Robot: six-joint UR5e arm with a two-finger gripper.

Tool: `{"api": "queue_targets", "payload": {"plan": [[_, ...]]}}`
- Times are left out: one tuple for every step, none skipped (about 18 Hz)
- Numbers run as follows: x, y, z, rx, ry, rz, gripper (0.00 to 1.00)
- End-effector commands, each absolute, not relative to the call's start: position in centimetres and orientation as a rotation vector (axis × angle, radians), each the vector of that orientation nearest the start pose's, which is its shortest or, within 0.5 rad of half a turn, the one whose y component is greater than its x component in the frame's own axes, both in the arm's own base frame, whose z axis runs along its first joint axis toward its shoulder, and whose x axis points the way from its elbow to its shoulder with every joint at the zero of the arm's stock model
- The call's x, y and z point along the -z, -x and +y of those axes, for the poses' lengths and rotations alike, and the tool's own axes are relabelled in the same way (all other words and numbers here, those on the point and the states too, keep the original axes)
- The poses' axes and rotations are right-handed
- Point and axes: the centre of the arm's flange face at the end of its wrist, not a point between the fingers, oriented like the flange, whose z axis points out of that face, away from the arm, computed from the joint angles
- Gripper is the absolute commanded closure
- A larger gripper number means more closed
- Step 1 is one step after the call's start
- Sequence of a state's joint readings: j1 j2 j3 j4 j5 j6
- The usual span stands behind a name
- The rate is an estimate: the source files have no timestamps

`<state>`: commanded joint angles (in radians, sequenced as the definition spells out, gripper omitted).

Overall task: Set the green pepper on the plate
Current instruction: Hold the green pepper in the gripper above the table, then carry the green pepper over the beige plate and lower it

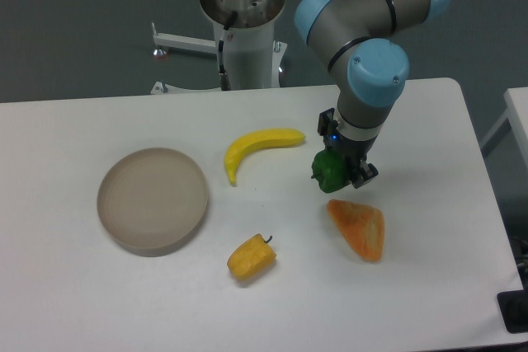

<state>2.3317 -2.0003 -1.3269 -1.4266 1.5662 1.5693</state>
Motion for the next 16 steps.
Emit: {"api": "queue_targets", "payload": {"plan": [[-37.2,35.7,56.8,0.063,2.902,1.241,0.67],[-37.2,35.7,56.8,0.063,2.902,1.241,0.67],[-37.2,35.6,56.8,0.060,2.907,1.244,0.67],[-37.1,35.6,56.9,0.063,2.906,1.246,0.67],[-37.2,35.5,57.0,0.063,2.902,1.241,0.67],[-37.1,35.5,57.0,0.065,2.903,1.242,0.67],[-37.0,35.5,56.9,0.071,2.903,1.241,0.67],[-36.6,35.1,57.0,0.085,2.898,1.250,0.67],[-36.4,33.6,57.8,0.091,2.888,1.277,0.68],[-36.3,32.6,58.4,0.093,2.885,1.289,0.68],[-36.2,30.8,59.5,0.097,2.896,1.260,0.68],[-36.1,29.3,60.1,0.106,2.899,1.244,0.68],[-35.7,27.7,60.6,0.121,2.899,1.244,0.68],[-35.9,25.7,61.3,0.129,2.895,1.226,0.68],[-36.0,24.3,61.8,0.132,2.893,1.219,0.68],[-36.0,22.8,62.4,0.137,2.889,1.230,0.68]]}}
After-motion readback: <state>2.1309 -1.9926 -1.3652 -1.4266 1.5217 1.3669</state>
